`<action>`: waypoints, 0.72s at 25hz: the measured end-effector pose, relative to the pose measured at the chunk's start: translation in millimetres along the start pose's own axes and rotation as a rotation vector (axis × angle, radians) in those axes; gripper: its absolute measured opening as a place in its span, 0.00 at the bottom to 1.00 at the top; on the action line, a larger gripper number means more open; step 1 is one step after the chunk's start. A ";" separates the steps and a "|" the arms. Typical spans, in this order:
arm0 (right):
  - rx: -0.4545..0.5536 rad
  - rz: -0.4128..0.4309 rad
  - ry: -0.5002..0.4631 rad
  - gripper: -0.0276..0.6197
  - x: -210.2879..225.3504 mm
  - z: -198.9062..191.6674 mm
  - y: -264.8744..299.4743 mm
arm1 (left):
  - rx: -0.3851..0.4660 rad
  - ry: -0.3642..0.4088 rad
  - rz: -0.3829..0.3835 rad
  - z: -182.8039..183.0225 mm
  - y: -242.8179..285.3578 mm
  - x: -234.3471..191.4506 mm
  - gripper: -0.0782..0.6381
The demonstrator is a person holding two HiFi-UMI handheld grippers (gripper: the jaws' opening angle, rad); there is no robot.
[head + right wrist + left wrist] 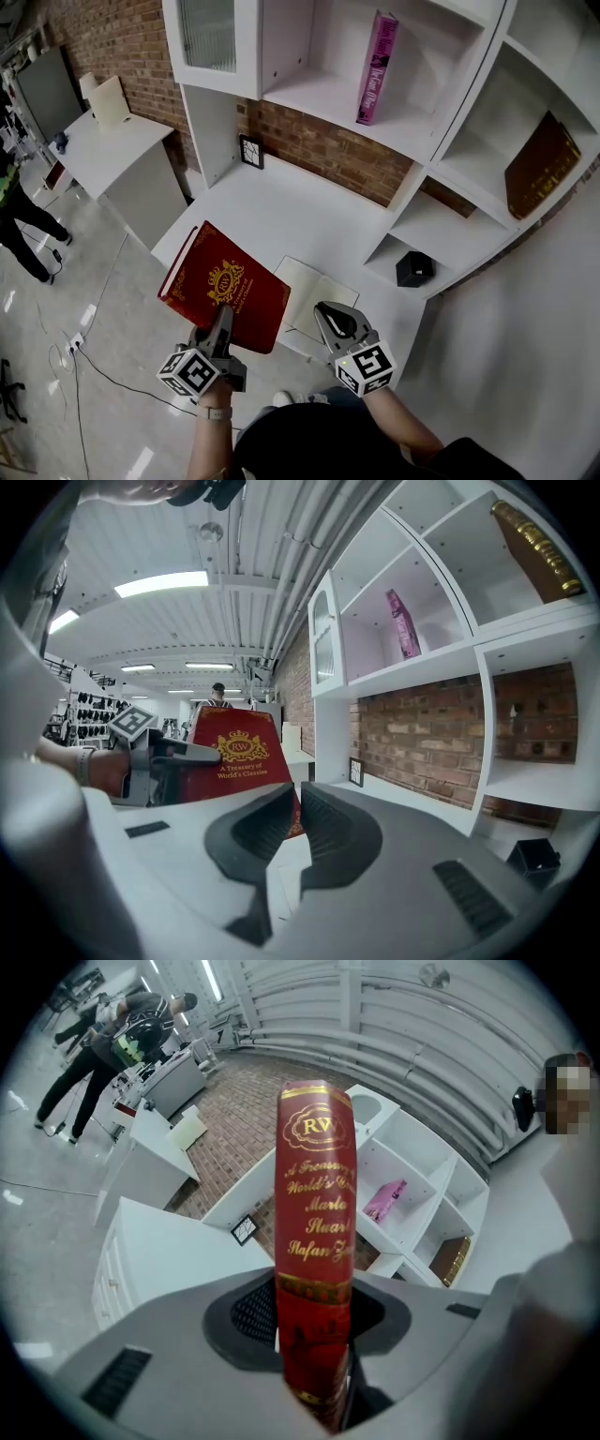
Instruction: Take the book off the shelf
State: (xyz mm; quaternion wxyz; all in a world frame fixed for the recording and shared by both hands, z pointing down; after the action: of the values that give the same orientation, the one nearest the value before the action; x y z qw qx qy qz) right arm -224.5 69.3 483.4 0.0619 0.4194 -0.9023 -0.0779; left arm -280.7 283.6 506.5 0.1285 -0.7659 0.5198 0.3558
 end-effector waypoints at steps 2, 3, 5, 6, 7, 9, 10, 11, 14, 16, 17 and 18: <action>0.004 -0.006 -0.005 0.09 -0.2 2.2 -0.6 | 0.004 -0.006 -0.002 0.9 -1.1 -0.4 0.30; 0.006 -0.008 -0.006 0.09 -0.2 2.9 -1.0 | 0.006 -0.012 -0.003 1.1 -1.5 -0.4 0.30; 0.005 -0.014 -0.014 0.09 -0.3 3.6 -2.0 | 0.009 -0.020 -0.005 2.2 -2.4 0.7 0.30; 0.003 -0.018 -0.020 0.09 -0.5 3.5 -2.5 | 0.009 -0.021 -0.007 3.0 -2.8 1.7 0.30; 0.001 -0.022 -0.025 0.09 -0.8 3.2 -3.1 | 0.011 -0.020 -0.009 3.7 -3.2 2.4 0.30; 0.000 -0.029 -0.025 0.09 -1.0 2.2 -4.3 | 0.011 -0.018 -0.013 4.6 -3.7 4.1 0.30; -0.001 -0.031 -0.023 0.09 -1.2 1.6 -4.7 | 0.012 -0.018 -0.016 4.5 -3.7 4.1 0.30; -0.002 -0.033 -0.020 0.09 -1.5 1.1 -5.0 | 0.013 -0.017 -0.019 4.3 -3.6 3.5 0.30; -0.002 -0.033 -0.017 0.09 -3.7 1.3 -5.6 | 0.010 -0.015 -0.020 3.6 -4.2 2.3 0.30; 0.001 -0.036 -0.016 0.09 -5.1 1.5 -6.1 | 0.005 -0.014 -0.020 3.0 -5.0 2.1 0.30; 0.002 -0.039 -0.014 0.09 -5.4 1.2 -6.5 | 0.002 -0.011 -0.021 2.7 -5.3 2.0 0.30; 0.002 -0.042 -0.012 0.09 -5.6 0.8 -7.0 | 0.000 -0.009 -0.022 2.5 -5.7 1.8 0.30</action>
State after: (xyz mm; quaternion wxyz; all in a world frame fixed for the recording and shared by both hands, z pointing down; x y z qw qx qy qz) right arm -215.8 69.2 481.0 0.0543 0.4380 -0.8937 -0.0810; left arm -276.4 286.2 502.5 0.1347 -0.7701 0.5105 0.3580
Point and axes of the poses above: the fingertips, and each gripper's own axes: y forward along the fingers, x to its right, z out of its top, the point moved 2 cm from there along -y, backward along the fingers, and after that the axes turned 13 degrees about z, right-handed, at the moved point
